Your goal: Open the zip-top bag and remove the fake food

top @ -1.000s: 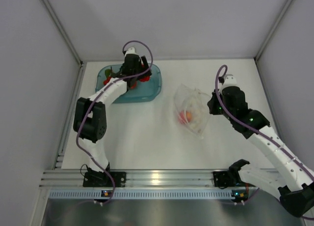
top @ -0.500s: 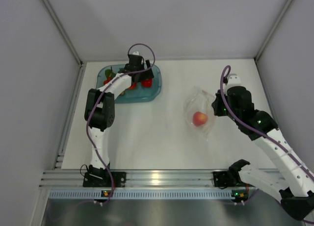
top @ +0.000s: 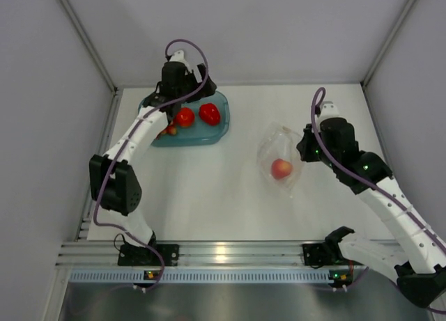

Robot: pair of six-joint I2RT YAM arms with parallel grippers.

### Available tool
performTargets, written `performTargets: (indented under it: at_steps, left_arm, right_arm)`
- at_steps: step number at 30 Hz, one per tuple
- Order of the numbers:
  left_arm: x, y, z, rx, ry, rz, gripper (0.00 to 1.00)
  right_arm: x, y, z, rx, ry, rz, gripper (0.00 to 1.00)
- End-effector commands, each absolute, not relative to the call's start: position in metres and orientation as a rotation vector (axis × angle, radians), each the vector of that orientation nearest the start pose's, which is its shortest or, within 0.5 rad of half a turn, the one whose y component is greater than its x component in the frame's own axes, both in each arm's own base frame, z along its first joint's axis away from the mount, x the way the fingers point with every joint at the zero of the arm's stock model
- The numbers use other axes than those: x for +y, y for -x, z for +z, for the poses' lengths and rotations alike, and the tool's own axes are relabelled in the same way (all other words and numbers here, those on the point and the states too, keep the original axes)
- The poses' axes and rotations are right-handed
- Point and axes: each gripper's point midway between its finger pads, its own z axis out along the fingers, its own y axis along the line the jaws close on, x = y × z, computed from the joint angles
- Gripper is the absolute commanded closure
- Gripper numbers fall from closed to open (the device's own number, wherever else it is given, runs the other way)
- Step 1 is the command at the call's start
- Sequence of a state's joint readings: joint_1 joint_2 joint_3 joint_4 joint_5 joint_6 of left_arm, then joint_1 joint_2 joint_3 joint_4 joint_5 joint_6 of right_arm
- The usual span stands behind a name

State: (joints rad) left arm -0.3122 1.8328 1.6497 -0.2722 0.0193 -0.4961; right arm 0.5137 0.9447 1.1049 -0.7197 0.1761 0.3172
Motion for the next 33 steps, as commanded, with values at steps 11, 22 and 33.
performTargets:
  at_steps: [11, 22, 33]
  left_arm:
    - [-0.278, -0.345, 0.369, 1.788, -0.096, -0.670, 0.07]
    - [-0.352, -0.244, 0.365, 1.777, -0.286, -0.797, 0.48]
    - [-0.401, -0.248, 0.311, 1.860, -0.346, -0.751, 0.83]
  right_arm:
    - [0.142, -0.285, 0.277, 2.034, -0.066, 0.433, 1.00]
    - [0.158, -0.294, 0.260, 2.051, -0.130, 0.521, 1.00]
    - [0.169, -0.288, 0.252, 2.051, -0.137, 0.616, 1.00]
